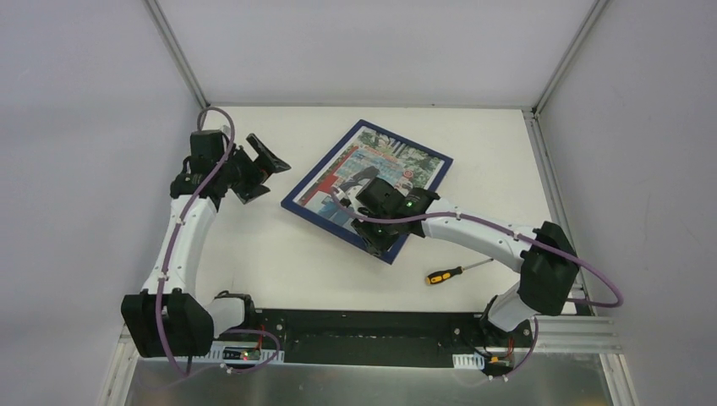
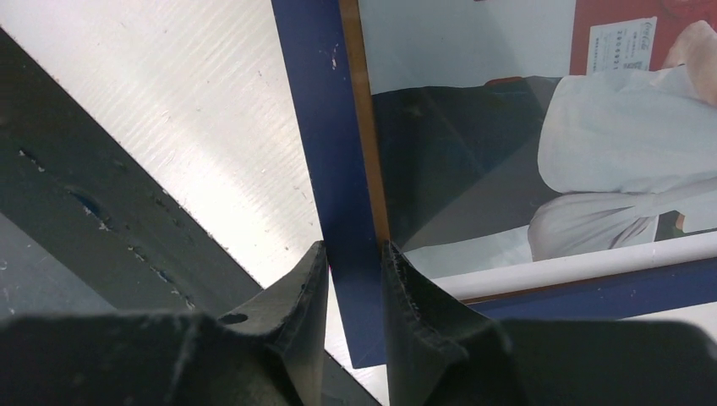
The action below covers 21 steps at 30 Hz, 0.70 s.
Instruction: Take the photo out of the frame
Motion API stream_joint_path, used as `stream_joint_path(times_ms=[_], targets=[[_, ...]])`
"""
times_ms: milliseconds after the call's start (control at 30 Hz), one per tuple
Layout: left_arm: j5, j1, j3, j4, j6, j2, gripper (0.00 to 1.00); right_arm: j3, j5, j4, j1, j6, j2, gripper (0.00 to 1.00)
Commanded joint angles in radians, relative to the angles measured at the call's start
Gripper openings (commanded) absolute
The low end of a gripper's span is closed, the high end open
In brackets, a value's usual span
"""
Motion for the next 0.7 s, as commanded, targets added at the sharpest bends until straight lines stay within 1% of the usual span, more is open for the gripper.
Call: stream_joint_path(times_ms=[0, 100, 200, 267, 333, 400, 600, 633, 667], targets=[[-0.024, 0.055, 0.116, -0.257, 0.295, 0.094, 0.95, -0.011, -0.072, -0.022, -0.013, 0.015, -0.094, 0.0], [0.1, 0.067, 0.189, -0.26, 0.318, 0.221, 0.94, -0.022, -0.101, -0.035, -0.015, 0.0, -0.107, 0.0], [0.264, 0.068, 0.255, -0.258, 0.337, 0.38, 0.92, -0.034, -0.118, -0.037, -0.016, -0.011, -0.126, 0.0], [0.329, 0.066, 0.279, -0.249, 0.361, 0.458, 0.92, -0.037, -0.119, -0.041, -0.017, -0.016, -0.13, 0.0], [0.417, 0.066, 0.286, -0.206, 0.352, 0.529, 0.91, -0.032, -0.124, -0.047, -0.018, -0.017, -0.124, 0.0], [0.526, 0.06, 0.283, -0.131, 0.302, 0.594, 0.9, -0.022, -0.13, -0.053, -0.019, -0.017, -0.117, 0.0], [0.654, -0.028, 0.305, 0.055, 0.211, 0.719, 0.84, -0.013, -0.131, -0.055, -0.019, -0.009, -0.107, 0.0], [0.661, -0.056, 0.304, 0.094, 0.184, 0.731, 0.82, -0.015, -0.129, -0.056, -0.018, -0.007, -0.109, 0.0], [0.658, -0.065, 0.302, 0.126, 0.158, 0.744, 0.77, -0.016, -0.128, -0.055, -0.018, -0.007, -0.109, 0.0]])
